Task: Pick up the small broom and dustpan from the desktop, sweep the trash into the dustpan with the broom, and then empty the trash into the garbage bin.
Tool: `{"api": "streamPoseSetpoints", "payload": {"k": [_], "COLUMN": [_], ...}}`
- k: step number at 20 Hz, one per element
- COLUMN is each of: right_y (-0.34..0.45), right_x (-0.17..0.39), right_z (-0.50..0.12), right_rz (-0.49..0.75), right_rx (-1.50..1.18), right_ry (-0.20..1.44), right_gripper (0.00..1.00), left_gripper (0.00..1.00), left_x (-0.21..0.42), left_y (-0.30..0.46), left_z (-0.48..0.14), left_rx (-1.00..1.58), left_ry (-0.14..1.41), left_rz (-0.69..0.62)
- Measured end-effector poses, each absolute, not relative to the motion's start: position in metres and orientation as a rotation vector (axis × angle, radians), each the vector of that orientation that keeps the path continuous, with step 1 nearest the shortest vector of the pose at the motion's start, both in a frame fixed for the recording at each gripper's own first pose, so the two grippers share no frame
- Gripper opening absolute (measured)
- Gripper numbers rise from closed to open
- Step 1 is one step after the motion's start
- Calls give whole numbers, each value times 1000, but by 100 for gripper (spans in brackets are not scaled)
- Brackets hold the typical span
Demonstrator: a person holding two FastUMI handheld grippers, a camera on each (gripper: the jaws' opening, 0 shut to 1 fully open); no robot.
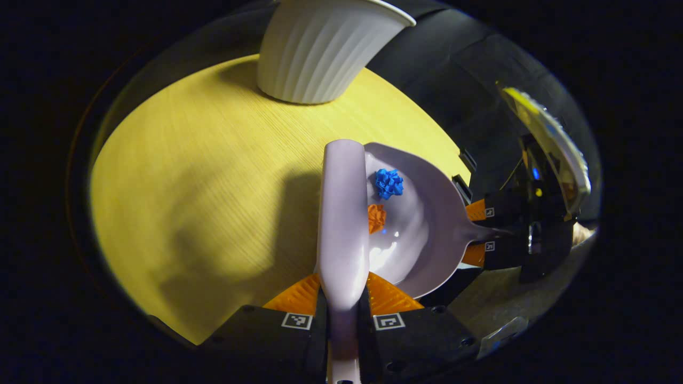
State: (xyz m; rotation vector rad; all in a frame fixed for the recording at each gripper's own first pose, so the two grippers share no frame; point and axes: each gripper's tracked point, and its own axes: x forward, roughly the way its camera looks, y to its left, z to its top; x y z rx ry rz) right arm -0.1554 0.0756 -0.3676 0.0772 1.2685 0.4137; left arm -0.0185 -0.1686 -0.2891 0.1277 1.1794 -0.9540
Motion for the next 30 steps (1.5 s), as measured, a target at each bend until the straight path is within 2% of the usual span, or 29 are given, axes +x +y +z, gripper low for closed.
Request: {"api": "streamPoseSetpoints", "payload": {"k": [5, 6, 7, 12, 16, 20, 26, 27, 28, 30], "right_y": [60, 52, 42, -18, -65, -107, -176, -184, -191, -201], "right_x": [-146, -143, -141, -124, -103, -55, 26, 36, 45, 62], "right_z": [-335, -327, -318, -251, -196, -156, -151, -153, -154, -155], "right_rz": [326, 303, 279, 162, 86, 20, -69, -74, -74, -62], "right_rx": [165, 180, 191, 210, 244, 268, 104, 41, -14, -88], "right_ry": [1235, 1234, 1238, 1223, 1205, 1146, 1155, 1173, 1193, 1240], "right_gripper": [37, 40, 37, 37, 37, 37, 37, 41, 37, 37], "left_gripper": [27, 27, 27, 27, 27, 27, 27, 27, 27, 27], "left_x": [-10, -6, -3, -7, -23, -39, -47, -47, -47, -48], "left_y": [-105, -89, -70, 4, 33, 46, 63, 66, 70, 77], "left_z": [-223, -211, -204, -231, -263, -275, -285, -288, -288, -288], "left_rx": [-19, -45, -57, -45, -96, -98, -118, -110, -107, -122], "left_ry": [999, 973, 949, 922, 962, 964, 983, 987, 986, 989], "left_rz": [-803, -766, -727, -584, -571, -582, -574, -569, -563, -556]}}
